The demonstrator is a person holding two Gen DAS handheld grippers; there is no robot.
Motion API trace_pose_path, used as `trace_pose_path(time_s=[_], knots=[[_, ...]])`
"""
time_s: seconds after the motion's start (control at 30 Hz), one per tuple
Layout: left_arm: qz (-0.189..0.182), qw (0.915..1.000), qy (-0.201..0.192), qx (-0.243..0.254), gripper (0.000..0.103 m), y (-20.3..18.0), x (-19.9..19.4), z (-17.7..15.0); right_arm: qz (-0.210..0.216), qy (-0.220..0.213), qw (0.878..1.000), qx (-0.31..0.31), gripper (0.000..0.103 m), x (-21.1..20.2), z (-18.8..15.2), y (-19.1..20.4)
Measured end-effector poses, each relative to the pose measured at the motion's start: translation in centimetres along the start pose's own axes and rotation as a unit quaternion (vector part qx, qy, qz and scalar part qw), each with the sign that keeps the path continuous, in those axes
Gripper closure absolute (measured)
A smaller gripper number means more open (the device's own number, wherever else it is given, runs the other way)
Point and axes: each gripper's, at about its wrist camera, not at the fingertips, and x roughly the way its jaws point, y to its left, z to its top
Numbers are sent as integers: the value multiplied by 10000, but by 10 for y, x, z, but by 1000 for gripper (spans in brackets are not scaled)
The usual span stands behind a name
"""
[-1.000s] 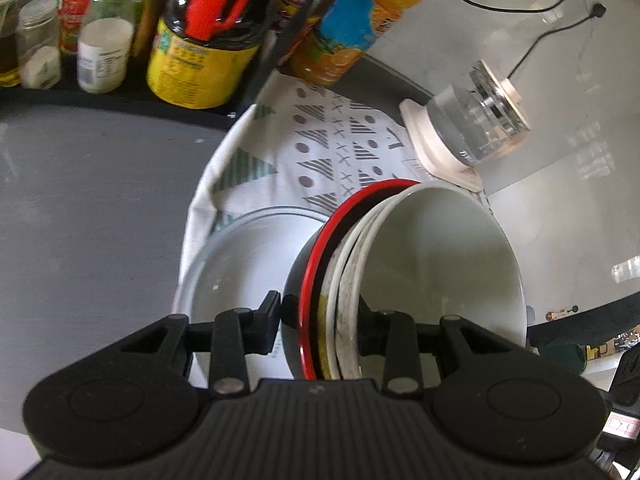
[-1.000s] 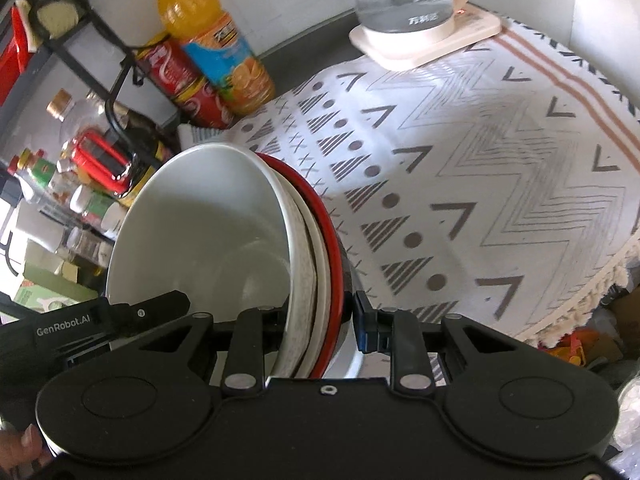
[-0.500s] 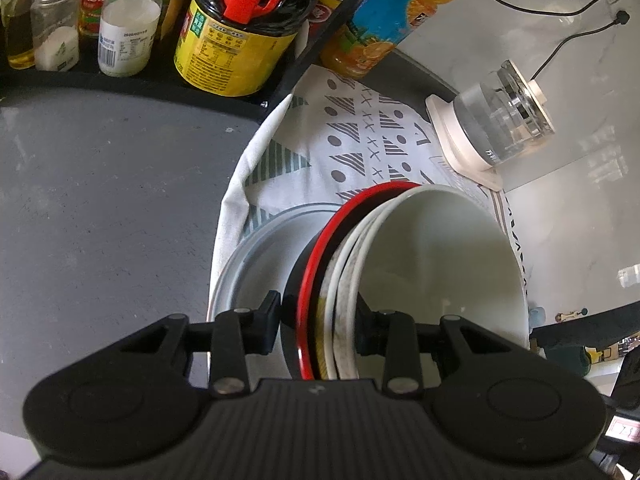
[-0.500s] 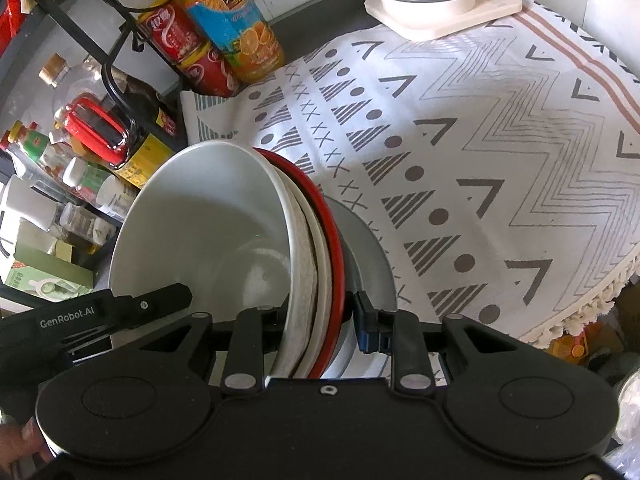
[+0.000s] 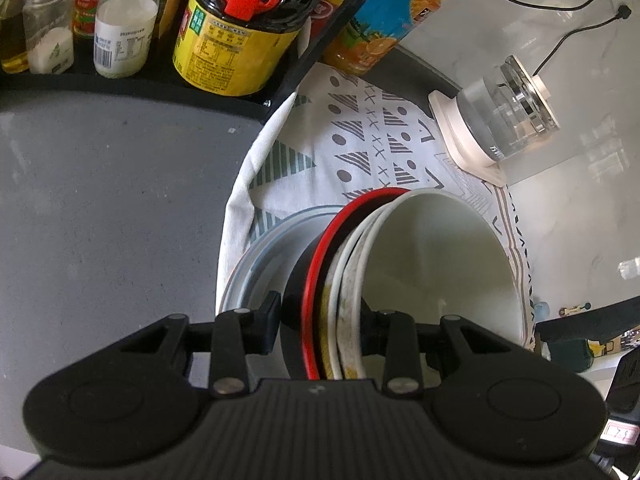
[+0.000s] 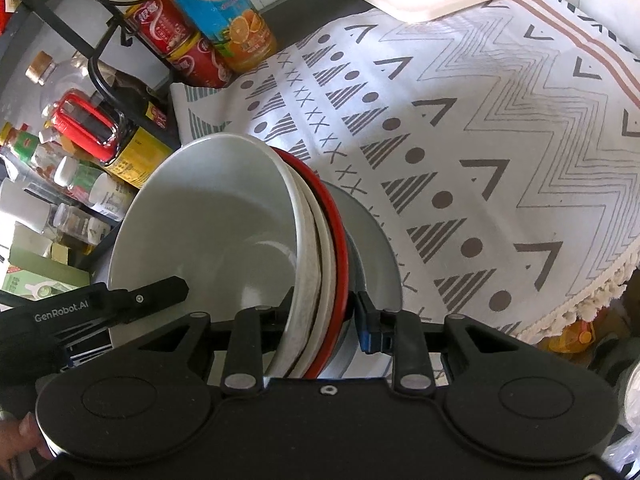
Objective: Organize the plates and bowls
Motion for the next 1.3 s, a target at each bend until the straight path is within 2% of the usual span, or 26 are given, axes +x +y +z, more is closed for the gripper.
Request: trace_pose_path(time_s=[0.23,0.27,0.33,0.4,0.5,0.63,0.77,0.9,1.03,1.3], knots=[[-80,9998,28,164,64,-3,-1,4,109,-219,9997,-48,69,-6,-1,0],[-83,9998,18,194,58,-4,-2,4,147,-292,9994,-98,67,-10,-1,0],[-80,9996,-31,257,45,-6,-7,6,182,-408,9989,-115,53,-17,1,-1],[-50,9993,-167,333,30,-9,-13,7,184,-598,9978,-197,50,-28,2,-2],[-45,9980,-375,510,24,-15,-24,7,227,-830,9960,-235,41,-43,1,-7],[-41,9942,-616,878,20,-30,-42,2,156,-1179,9924,-305,25,-65,-5,-17],[-71,9884,-800,1286,17,-47,-60,-9,125,-1524,9878,-300,18,-90,-20,-29],[-57,9825,-997,1571,14,-63,-78,-24,111,-1798,9834,-235,6,-115,-42,-42],[-83,9816,-992,1631,11,-75,-93,-42,9,-1918,9814,-111,4,-133,-61,-52],[-156,9726,-1081,2053,9,-93,-117,-82,-239,-2375,9711,-35,0,-171,-100,-64]])
